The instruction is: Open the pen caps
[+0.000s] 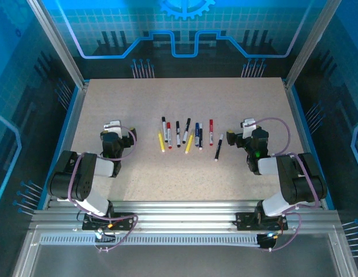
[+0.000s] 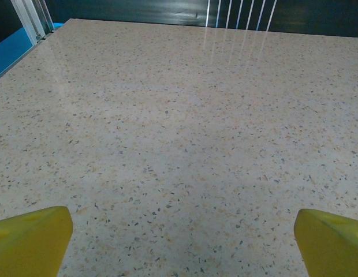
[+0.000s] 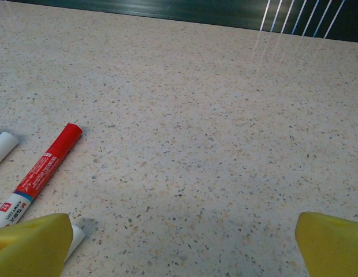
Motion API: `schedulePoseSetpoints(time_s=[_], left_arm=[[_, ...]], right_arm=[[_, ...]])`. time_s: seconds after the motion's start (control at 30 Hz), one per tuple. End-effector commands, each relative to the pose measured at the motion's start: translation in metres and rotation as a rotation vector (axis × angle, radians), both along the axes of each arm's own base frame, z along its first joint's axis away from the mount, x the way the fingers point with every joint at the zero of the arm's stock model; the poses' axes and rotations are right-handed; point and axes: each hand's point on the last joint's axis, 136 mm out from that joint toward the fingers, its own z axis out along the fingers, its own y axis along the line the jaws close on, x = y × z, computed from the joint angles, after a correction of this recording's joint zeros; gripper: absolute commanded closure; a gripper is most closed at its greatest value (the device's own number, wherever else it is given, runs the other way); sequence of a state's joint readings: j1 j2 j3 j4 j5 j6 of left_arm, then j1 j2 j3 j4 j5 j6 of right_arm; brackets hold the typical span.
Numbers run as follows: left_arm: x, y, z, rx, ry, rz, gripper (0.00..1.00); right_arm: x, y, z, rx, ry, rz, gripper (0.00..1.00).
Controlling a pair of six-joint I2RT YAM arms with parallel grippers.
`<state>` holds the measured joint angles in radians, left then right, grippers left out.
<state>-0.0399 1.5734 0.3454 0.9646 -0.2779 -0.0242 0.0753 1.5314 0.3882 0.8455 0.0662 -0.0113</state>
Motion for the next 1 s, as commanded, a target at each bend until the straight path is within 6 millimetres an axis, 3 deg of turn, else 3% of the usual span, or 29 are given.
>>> schedulePoseSetpoints(time_s=[0.0, 0.33, 0.43, 0.6, 0.7, 0.8, 0.97], left_arm=[[0.006, 0.000, 0.014, -0.017, -0.038, -0.009, 0.01], [0.006, -0.002, 0.024, 0.020, -0.038, 0.005, 0.01], [0.003, -0.009, 0.042, 0.050, -0.040, -0.011, 0.01], [-0.006, 0.019, 0.078, -0.006, -0.061, 0.192, 0.00], [-0.004, 0.015, 0.092, -0.091, 0.008, 0.196, 0.01], [0.002, 0.004, 0.088, -0.119, 0.114, 0.163, 0.01], [0.004, -0.014, 0.085, -0.140, 0.201, 0.133, 0.00]], right_arm=[[0.007, -0.003, 0.010, 0.003, -0.027, 0.000, 0.00], [0.006, -0.004, 0.013, 0.004, -0.035, -0.009, 0.00], [0.010, -0.004, 0.020, -0.028, -0.011, -0.032, 0.00], [0.019, 0.000, 0.037, -0.177, 0.030, -0.126, 0.00], [0.023, 0.002, 0.047, -0.263, 0.075, -0.215, 0.00], [0.022, 0.017, 0.046, -0.242, 0.151, -0.212, 0.00], [0.017, 0.050, 0.063, -0.337, 0.159, -0.227, 0.00]])
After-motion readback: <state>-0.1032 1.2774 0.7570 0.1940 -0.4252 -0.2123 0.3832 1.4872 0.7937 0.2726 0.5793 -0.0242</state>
